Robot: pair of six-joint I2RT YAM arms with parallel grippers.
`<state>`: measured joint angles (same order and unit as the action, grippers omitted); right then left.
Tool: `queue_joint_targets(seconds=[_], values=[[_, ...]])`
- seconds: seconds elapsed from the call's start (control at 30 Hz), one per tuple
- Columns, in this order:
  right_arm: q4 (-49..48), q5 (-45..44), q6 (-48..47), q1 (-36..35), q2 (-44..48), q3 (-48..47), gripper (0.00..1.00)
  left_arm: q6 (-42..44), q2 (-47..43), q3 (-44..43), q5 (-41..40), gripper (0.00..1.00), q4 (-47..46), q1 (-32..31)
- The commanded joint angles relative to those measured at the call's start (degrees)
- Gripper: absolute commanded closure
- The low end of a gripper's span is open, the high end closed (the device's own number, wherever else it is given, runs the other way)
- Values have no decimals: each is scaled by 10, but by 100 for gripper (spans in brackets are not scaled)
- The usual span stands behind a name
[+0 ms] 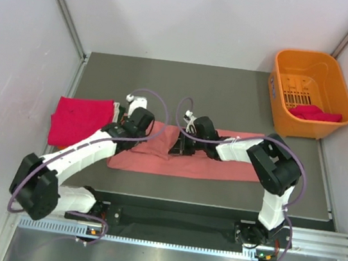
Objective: Fold and stack the t-shirts
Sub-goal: Fold the tshirt
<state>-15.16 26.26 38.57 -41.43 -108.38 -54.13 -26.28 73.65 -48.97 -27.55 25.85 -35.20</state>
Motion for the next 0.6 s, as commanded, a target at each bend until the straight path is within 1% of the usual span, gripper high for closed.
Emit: queue_joint_targets(seconds=[0.0, 0.17, 0.2, 0.33, 0.4, 0.53, 0.57], values=[[-28, 16, -9, -16, 36, -12, 100, -82, -50, 29, -31, 100, 46, 16], [-32, 28, -3, -37, 69, 9, 100, -177, -119, 73, -58, 100, 87, 37], [-33, 28, -2, -40, 74, 19, 100, -194, -148, 80, -60, 100, 98, 41], [-24, 28, -2, -57, 96, 39, 100, -231, -219, 117, -64, 100, 120, 50], [-19, 26, -3, -66, 104, 50, 100, -237, -250, 126, -53, 100, 126, 51], [-16, 24, -2, -77, 107, 64, 100, -270, -279, 147, -38, 100, 153, 50], [-15, 26, -2, -82, 105, 66, 99, -285, -286, 148, -48, 100, 177, 51]])
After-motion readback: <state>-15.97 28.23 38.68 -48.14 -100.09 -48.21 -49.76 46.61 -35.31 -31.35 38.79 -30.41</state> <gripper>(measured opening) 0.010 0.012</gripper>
